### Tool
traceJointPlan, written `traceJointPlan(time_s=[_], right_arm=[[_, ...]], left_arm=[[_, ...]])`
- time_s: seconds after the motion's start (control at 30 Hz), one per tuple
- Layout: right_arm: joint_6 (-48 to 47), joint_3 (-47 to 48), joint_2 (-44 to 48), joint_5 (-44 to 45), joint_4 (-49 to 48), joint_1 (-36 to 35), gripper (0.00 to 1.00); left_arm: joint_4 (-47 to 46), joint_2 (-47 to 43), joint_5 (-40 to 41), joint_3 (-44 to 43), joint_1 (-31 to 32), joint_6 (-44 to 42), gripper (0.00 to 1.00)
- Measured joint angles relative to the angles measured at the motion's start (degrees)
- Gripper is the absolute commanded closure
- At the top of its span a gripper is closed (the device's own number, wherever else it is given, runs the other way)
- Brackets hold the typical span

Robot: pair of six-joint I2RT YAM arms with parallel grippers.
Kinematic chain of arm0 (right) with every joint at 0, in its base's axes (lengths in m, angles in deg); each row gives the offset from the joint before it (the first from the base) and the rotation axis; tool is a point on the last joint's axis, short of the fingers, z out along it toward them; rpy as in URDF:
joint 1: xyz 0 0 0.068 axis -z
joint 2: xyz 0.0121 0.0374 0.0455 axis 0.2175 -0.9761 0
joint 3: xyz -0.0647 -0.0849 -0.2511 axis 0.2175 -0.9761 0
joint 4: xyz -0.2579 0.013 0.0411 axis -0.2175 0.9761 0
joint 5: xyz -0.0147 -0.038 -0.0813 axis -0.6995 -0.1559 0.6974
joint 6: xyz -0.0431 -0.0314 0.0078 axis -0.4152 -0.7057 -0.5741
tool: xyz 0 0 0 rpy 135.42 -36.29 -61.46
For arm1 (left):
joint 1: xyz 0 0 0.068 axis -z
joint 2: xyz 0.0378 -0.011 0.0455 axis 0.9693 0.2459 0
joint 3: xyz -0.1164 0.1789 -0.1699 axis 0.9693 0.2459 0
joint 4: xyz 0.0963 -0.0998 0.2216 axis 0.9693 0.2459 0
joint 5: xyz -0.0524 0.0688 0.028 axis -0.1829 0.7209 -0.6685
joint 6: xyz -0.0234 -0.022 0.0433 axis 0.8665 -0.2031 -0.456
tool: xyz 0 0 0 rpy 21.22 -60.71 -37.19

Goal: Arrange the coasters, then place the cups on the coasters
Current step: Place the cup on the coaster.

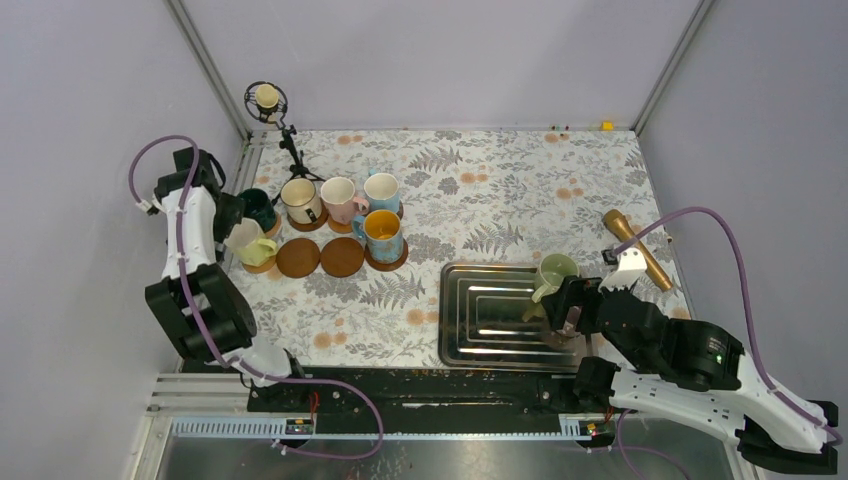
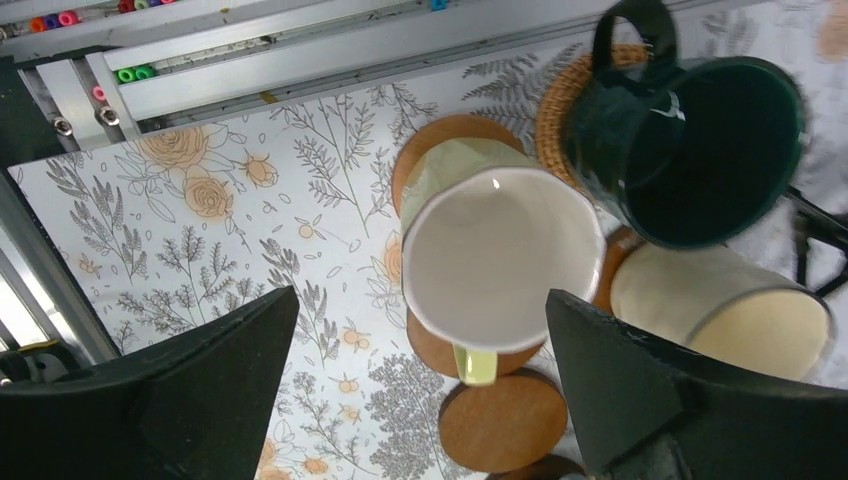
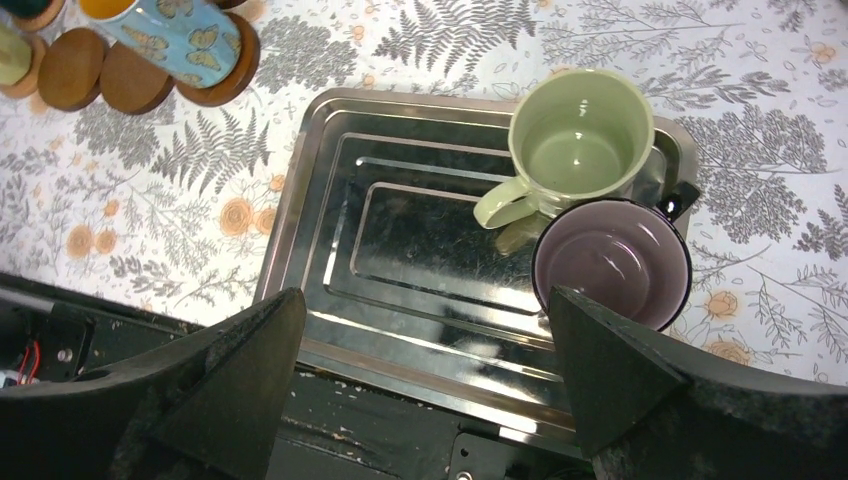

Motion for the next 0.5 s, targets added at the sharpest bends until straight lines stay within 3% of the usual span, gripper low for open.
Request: traceJointPlan(time_s=[0.23,0.37,0.5], right_arm=[[5.0,-1.0,1.4,3.4,1.3,0.0,0.08],[7.3,-0.8,-1.1,4.4,2.3,0.0,0.12],[8.8,-0.6,-8.6,5.4,3.4,0.0,0.21]], left_arm=[[0.3,-10.2,-1.2,-0.1,0.8,-1.5,0.01],[-1.4,-15.7,-6.6,-0.1,1.9,-5.6,0.01],[-4.9,-19.6,-14.6,0.2,7.5,-10.8,0.01]])
